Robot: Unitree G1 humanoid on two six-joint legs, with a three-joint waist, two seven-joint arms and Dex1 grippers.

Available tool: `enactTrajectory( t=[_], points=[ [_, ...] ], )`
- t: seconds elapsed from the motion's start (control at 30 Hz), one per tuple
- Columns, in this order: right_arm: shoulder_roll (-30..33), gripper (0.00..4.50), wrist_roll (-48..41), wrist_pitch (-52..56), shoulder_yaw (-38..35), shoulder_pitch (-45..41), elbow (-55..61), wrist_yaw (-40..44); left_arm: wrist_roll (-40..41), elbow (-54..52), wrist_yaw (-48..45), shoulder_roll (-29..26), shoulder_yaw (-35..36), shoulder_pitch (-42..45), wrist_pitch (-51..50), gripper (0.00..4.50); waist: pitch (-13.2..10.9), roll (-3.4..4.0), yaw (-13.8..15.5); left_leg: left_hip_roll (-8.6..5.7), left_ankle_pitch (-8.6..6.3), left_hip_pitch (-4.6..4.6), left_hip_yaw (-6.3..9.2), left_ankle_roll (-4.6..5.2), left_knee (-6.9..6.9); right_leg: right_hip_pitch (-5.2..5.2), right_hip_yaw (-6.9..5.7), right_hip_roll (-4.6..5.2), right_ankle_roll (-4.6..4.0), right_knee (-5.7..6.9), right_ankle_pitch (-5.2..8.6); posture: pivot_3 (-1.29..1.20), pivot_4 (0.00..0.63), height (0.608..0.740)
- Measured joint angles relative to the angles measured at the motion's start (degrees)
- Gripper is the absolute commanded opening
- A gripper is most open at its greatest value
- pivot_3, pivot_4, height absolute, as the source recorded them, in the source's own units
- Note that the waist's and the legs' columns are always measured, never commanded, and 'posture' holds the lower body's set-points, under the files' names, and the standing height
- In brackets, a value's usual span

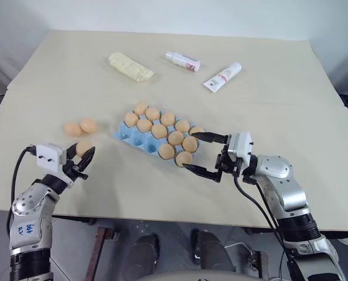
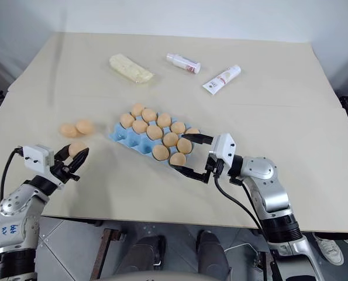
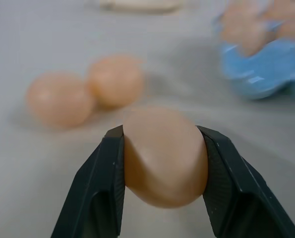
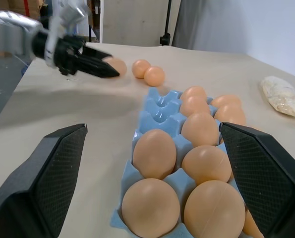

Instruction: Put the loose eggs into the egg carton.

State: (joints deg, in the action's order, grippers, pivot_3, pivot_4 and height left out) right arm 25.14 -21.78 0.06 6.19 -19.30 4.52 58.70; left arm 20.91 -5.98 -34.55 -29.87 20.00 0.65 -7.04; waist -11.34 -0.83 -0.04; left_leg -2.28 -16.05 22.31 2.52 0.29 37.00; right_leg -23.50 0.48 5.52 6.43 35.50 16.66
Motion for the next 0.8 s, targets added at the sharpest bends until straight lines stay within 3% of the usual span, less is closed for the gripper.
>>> enactTrajectory(
  t=[0.23,0.4,0.63,0.8],
  points=[
    [4.95,4.5,-0.06,0.52,-4.33,4.39,2.21,-1.41,0.53,-1.74,-9.7,-1.29,-11.63,8.31,-0.46,1.79,0.0,0.02,0.55,-0.02,0.02,0.0,0.03,0.04,0.0,0.07,-0.03,0.01,-0.04,-0.09,-0.04,0.0,0.15,0.74],
    [5.95,4.5,-0.08,1.57,-5.84,7.65,5.08,-3.65,-1.48,5.95,-12.2,1.43,-17.29,17.77,0.31,1.79,0.0,0.03,-0.05,-0.01,0.03,-0.01,-0.14,-0.01,-0.04,-0.01,-0.14,-0.11,-0.02,-0.02,-0.05,0.0,0.15,0.74],
    [5.86,4.5,-0.04,2.73,-6.65,9.51,9.76,-7.51,-3.86,15.39,-16.34,4.22,-22.08,23.3,3.23,1.79,0.0,0.02,0.06,-0.03,0.06,-0.01,-0.16,0.02,0.08,0.0,-0.22,-0.12,0.05,0.04,-0.09,0.0,0.15,0.74],
    [5.74,4.5,-0.05,3.8,-6.61,10.79,11.21,-9.37,-4.99,20.26,-15.83,4.85,-21.52,24.57,6.44,3.26,0.0,0.02,0.08,-0.04,0.07,-0.01,-0.15,0.04,0.08,-0.01,-0.19,-0.11,0.07,0.04,-0.1,0.0,0.15,0.74]
  ],
)
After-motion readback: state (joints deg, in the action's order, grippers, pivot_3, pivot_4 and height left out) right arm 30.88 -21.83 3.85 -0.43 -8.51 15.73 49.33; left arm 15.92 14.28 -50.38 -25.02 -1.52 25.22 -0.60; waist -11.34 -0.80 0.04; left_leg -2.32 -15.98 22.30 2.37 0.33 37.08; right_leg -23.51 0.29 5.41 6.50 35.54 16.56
